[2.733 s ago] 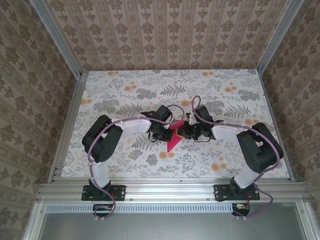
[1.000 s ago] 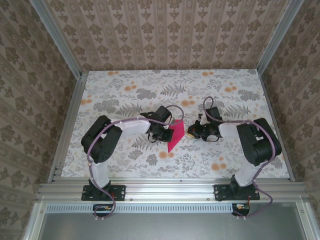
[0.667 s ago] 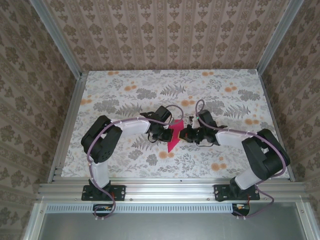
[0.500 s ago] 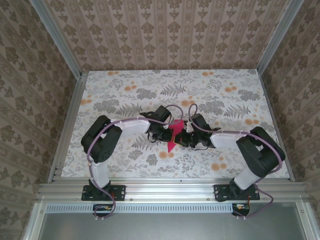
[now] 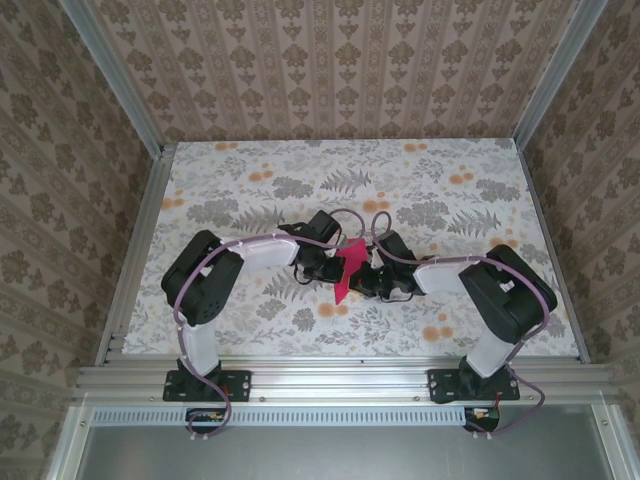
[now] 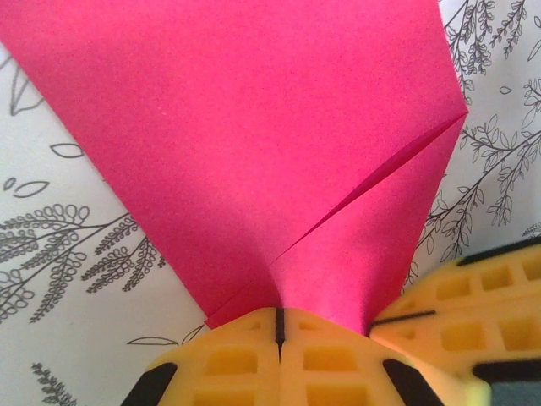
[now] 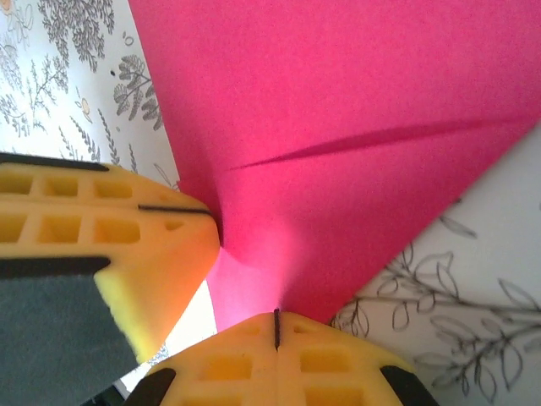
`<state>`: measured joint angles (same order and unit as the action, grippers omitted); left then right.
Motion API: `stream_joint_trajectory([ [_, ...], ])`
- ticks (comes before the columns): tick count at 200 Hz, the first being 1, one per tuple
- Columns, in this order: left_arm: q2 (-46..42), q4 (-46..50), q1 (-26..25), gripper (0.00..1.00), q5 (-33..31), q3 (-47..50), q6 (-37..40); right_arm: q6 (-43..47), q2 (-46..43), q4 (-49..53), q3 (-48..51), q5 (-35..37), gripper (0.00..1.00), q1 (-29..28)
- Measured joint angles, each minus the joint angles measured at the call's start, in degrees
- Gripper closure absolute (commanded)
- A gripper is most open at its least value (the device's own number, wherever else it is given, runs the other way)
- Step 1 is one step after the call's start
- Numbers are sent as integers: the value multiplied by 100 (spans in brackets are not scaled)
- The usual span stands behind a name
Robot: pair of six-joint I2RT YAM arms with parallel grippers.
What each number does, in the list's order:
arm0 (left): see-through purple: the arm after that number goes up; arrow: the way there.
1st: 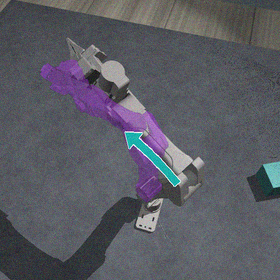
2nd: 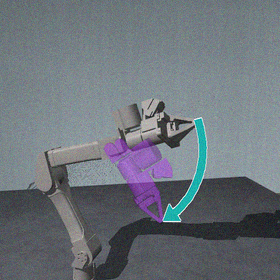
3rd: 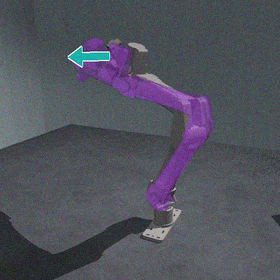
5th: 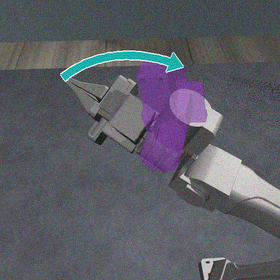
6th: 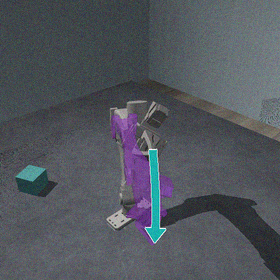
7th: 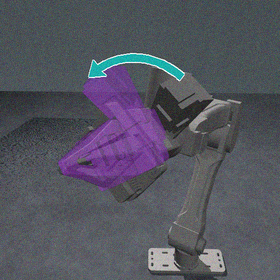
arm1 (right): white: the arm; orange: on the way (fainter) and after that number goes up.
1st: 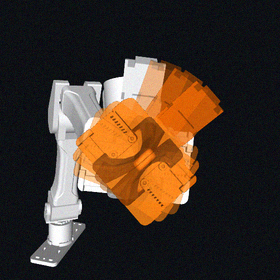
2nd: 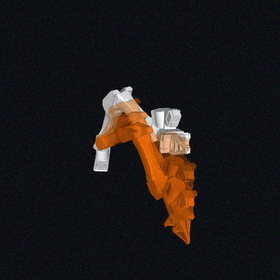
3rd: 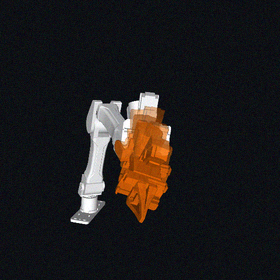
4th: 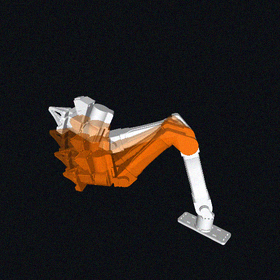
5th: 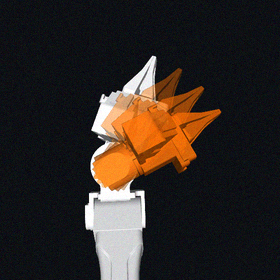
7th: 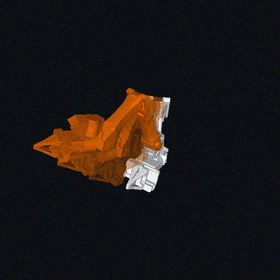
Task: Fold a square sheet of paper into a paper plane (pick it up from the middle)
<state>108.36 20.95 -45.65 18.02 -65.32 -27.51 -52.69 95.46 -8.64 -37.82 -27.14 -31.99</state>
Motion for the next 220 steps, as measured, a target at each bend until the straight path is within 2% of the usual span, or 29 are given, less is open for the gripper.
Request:
stream_joint_trajectory([
  [34, 0, 0, 7, 100, 0, 0, 0, -136, -153, -66, 0, 20, 96, -295],
  [68, 0, 2, 7, 100, 7, 0, -2, -310, 90, -245, 7, 85, 96, -542],
  [220, -11, -13, 33, 100, 44, 13, -63, -546, 48, -518, 195, 195, 93, -835],
])
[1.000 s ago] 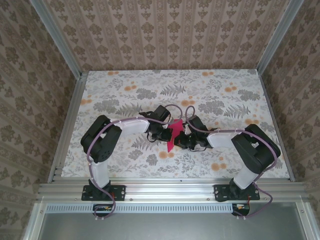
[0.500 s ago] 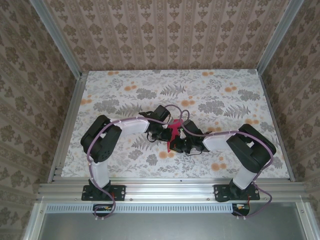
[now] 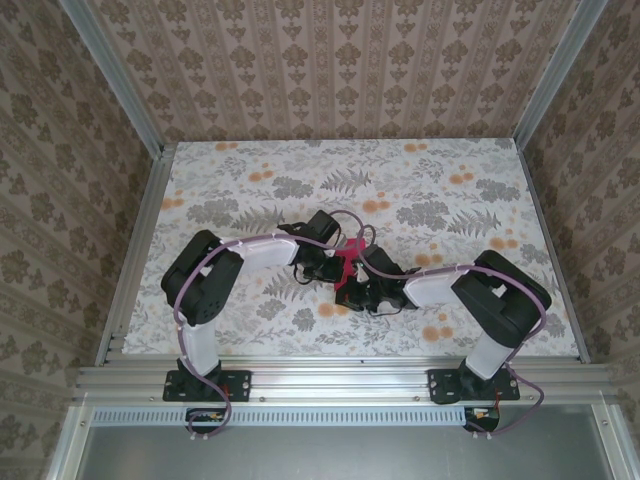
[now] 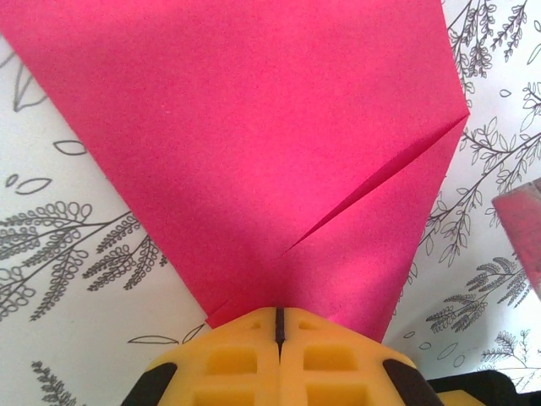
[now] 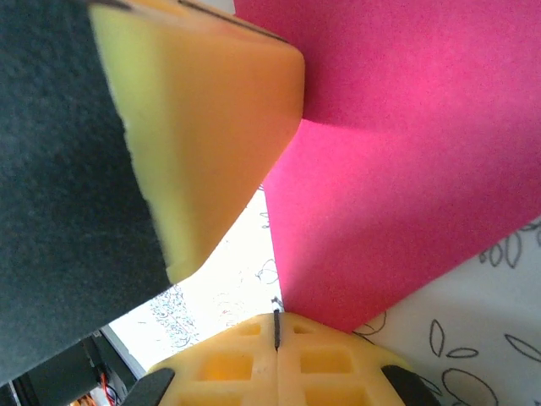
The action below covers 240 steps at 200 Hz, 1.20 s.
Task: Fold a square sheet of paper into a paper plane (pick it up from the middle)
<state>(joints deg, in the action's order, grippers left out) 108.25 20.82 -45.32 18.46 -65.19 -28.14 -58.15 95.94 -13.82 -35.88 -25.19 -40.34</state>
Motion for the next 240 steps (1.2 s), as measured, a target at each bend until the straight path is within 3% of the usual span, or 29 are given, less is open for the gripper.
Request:
stream_joint_trajectory([
  [20, -11, -22, -2, 100, 33, 17, 4, 109, -334, 297, 52, 61, 90, 188],
  [46, -13, -42, -48, 100, 114, 24, 13, 306, -1263, 688, 205, 168, 86, 883],
  [69, -11, 4, -328, 100, 175, 11, 26, 629, -1958, 1097, 229, 254, 83, 1652],
  [97, -11, 94, -715, 100, 149, -81, -2, 1029, -2170, 1635, 236, 256, 79, 2286],
  [133, -120, 275, -754, 93, -160, -149, -39, 1401, -2118, 2013, 262, 59, 73, 2435],
  [166, -752, 380, -629, 86, -564, -131, -181, 1567, -1777, 2006, 258, -326, 70, 2435],
  [202, -1056, 284, -332, 86, -584, -94, -341, 1641, -1174, 1891, 0, -728, 67, 2435],
  [240, -1010, 273, -367, 90, -398, -94, -404, 1753, -785, 1740, -321, -1008, 65, 2435],
])
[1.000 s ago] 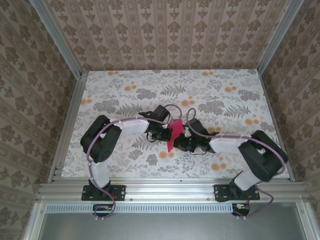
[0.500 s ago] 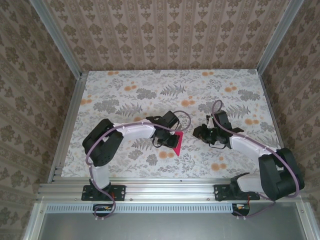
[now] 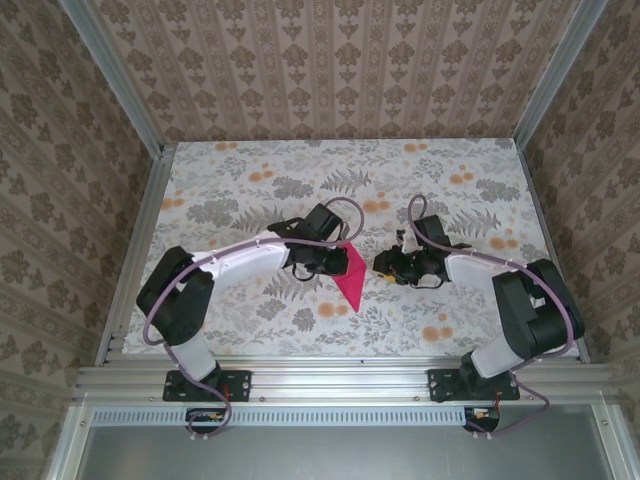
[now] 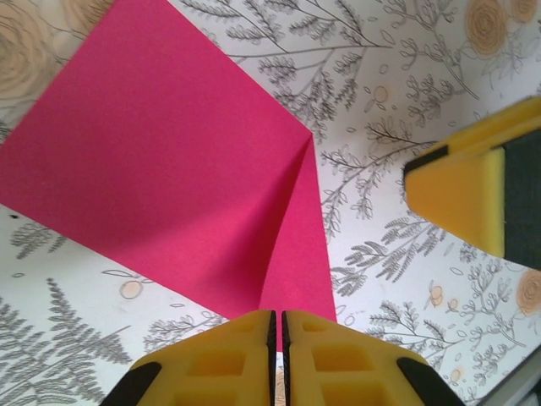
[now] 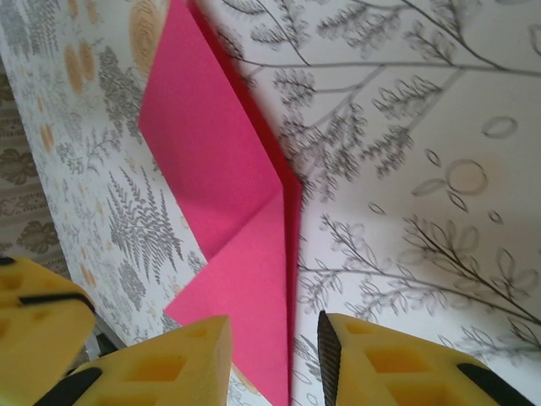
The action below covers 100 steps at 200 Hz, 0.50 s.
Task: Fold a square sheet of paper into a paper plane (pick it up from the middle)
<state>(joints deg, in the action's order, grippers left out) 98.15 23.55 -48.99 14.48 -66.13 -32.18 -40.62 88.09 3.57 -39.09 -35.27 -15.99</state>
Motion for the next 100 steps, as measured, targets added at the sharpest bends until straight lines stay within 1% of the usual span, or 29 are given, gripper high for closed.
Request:
stream_joint_trajectory([
  [37, 243, -15, -114, 96, 118, -17, -66, 22, 337, -186, -146, -190, 63, -2],
  [54, 402, -15, -116, 98, 116, -17, -109, 33, 424, -210, -149, -271, 61, -2],
  [100, 564, -118, -7, 100, 118, 92, -199, 144, 737, -210, -334, -409, 60, -2],
])
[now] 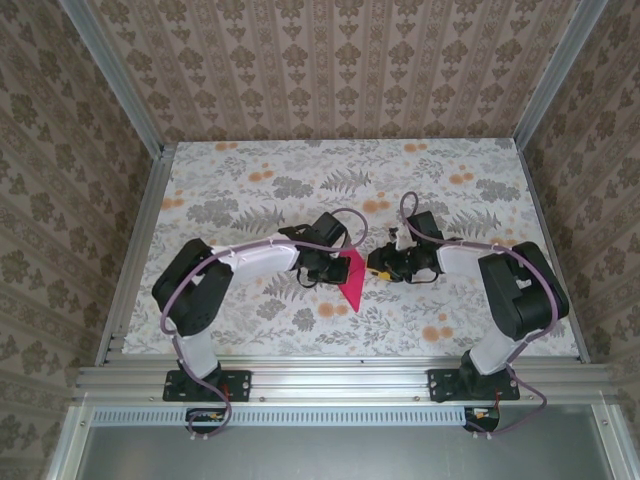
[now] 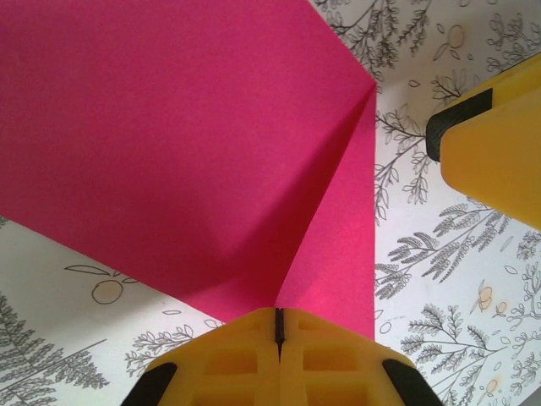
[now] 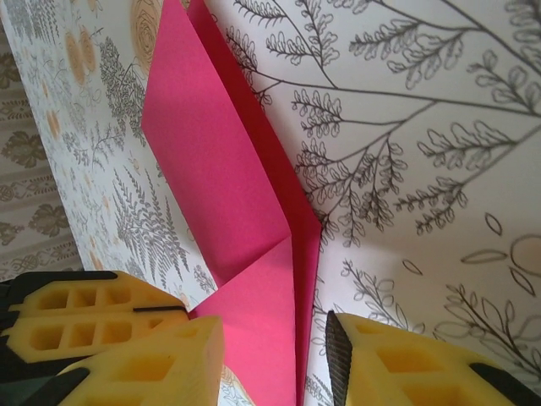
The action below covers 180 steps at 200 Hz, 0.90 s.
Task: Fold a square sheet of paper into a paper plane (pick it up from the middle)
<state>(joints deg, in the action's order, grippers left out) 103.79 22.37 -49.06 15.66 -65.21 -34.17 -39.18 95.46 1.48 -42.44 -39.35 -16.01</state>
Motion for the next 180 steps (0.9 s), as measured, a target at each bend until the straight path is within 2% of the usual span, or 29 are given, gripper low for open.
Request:
stream_joint_trajectory([
  [122, 225, -2, 2, 100, -7, 184, -11, 199, 595, 7, -448, -260, 60, -140],
  [180, 225, 2, 2, 100, -7, 181, 33, 332, 691, 24, -584, -520, 66, -208],
])
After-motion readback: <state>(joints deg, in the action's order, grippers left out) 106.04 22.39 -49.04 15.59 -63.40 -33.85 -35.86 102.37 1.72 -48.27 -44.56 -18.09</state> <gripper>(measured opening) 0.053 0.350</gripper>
